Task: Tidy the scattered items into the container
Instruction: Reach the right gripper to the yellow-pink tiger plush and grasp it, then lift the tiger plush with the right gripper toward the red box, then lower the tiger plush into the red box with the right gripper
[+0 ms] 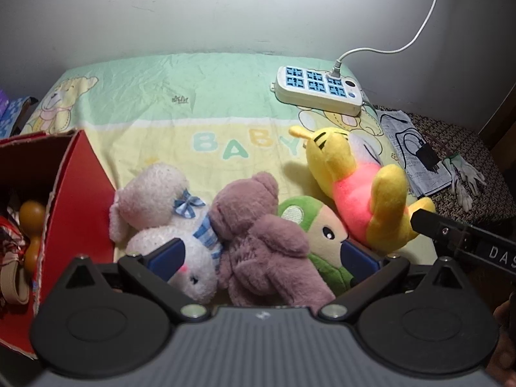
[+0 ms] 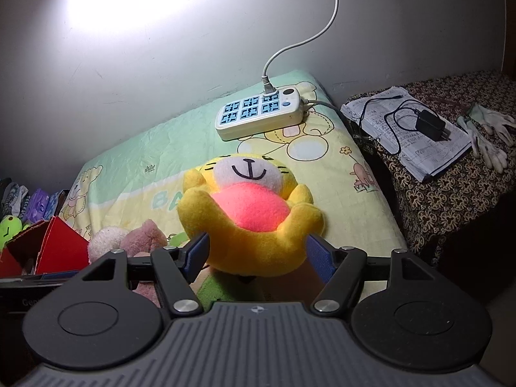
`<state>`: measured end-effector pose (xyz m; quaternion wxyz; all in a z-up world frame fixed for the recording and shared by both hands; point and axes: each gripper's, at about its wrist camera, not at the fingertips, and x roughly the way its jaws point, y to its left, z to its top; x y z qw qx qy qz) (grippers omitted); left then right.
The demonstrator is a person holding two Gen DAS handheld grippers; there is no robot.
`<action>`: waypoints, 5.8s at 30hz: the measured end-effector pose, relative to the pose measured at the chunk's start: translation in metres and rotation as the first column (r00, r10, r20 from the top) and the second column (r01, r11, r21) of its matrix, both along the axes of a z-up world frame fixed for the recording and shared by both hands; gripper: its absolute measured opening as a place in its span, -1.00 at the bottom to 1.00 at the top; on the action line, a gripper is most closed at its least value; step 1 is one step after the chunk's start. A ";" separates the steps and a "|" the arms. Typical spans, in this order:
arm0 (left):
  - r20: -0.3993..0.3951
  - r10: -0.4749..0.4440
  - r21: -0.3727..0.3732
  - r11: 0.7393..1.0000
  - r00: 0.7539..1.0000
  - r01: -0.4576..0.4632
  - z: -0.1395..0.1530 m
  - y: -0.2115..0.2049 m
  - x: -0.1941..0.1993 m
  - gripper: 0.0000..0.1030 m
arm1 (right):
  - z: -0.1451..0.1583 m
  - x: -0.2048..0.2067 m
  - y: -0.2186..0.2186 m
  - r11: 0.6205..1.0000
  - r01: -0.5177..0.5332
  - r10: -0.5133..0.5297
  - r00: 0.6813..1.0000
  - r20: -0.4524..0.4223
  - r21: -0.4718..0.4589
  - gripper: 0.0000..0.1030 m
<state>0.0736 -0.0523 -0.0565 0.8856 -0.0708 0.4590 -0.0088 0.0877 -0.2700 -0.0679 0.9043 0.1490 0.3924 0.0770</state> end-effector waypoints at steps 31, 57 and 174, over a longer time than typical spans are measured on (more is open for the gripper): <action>-0.089 -0.079 -0.108 0.992 0.993 0.069 -0.033 -0.070 0.101 0.98 | -0.077 0.116 -0.066 0.883 0.016 0.130 0.952 -0.277 0.469 0.45; 0.042 -0.306 -0.216 0.927 0.951 0.307 -0.008 -0.079 0.057 0.97 | -0.051 0.064 -0.071 0.741 -0.101 0.260 0.954 -0.146 0.664 -0.12; 0.068 -0.032 0.000 0.999 0.997 0.032 -0.003 0.365 -0.084 0.98 | -0.035 -0.007 0.365 0.861 -0.282 0.382 0.908 -0.173 0.423 -0.11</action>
